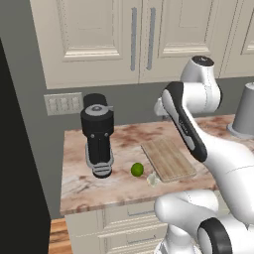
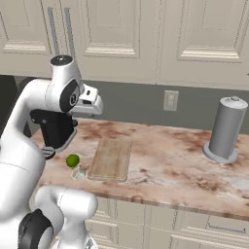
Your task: Open the cabinet. Place the bowl and condiment on the counter. Then place the lime and garlic on the cutting board.
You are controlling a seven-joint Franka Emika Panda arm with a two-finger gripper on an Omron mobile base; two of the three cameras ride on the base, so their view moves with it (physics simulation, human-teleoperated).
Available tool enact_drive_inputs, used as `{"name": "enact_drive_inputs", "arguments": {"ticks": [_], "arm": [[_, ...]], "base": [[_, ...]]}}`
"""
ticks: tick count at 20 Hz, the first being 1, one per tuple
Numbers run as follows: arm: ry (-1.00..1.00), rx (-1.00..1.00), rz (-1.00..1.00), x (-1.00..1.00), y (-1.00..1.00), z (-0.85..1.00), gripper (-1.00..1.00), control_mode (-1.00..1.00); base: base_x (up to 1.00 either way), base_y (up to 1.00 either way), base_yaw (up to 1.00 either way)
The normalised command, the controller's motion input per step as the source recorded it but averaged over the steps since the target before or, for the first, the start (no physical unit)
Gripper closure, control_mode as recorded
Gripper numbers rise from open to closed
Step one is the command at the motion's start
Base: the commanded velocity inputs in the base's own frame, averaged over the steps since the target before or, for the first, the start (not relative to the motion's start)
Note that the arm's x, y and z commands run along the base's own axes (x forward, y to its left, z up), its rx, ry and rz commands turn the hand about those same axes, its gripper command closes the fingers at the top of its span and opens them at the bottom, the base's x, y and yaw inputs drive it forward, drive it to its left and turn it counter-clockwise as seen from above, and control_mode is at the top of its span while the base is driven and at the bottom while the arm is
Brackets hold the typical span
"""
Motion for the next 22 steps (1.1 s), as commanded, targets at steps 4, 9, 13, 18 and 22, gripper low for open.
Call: {"name": "enact_drive_inputs", "arguments": {"ticks": [4, 9, 13, 18, 22], "arm": [[-0.20, -0.01, 0.00, -0.15, 0.12, 0.35, -1.00, -1.00], [-0.22, -0.02, 0.00, -0.05, 0.27, 0.39, -1.00, -1.00], [-0.23, -0.02, 0.00, -0.05, 0.20, 0.44, -1.00, -1.00], [-0.19, -0.01, 0.00, -0.06, 0.11, 0.42, -1.00, -1.00], [-0.21, 0.00, 0.00, -0.06, 0.09, 0.42, -1.00, -1.00]], "base": [[0.00, 0.00, 0.00], [0.00, 0.00, 0.00], [0.00, 0.00, 0.00], [0.00, 0.00, 0.00], [0.00, 0.00, 0.00]]}}
